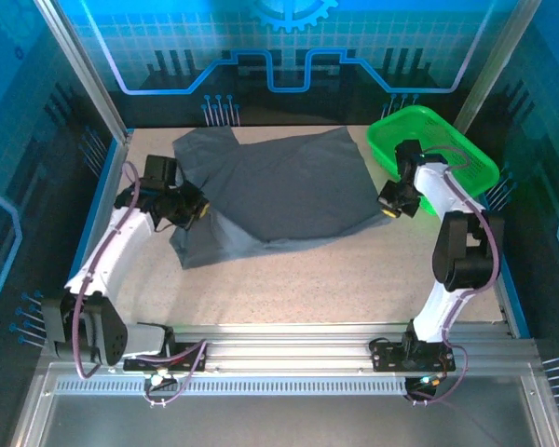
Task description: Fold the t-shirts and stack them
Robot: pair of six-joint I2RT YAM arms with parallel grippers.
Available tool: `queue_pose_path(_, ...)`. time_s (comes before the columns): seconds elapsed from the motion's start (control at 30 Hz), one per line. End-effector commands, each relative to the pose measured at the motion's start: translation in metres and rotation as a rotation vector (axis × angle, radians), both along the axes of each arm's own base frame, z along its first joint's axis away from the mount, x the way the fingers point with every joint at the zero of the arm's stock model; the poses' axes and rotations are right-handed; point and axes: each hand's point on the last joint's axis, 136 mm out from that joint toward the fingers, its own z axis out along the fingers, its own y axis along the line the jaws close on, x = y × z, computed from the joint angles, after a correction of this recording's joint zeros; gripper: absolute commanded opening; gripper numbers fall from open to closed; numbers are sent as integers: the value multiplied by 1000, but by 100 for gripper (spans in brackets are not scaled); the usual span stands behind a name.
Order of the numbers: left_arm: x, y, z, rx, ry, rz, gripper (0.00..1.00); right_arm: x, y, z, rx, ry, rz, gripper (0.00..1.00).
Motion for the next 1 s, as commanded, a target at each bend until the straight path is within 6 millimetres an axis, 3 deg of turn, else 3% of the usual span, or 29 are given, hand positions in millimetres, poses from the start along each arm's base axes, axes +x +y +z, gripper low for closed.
queue_pose_path(0.0,21,10,18,10,-73,-30,0,3,6,4,-14,37,-1,0)
queue_pose_path(0.43,61,40,18,20,-83,-2,0,43,16,1,-30,22,26,0)
queue_pose_path(0.97,68,57,-14,50,-5,7,0,80,25,-13,-22,22,86,0)
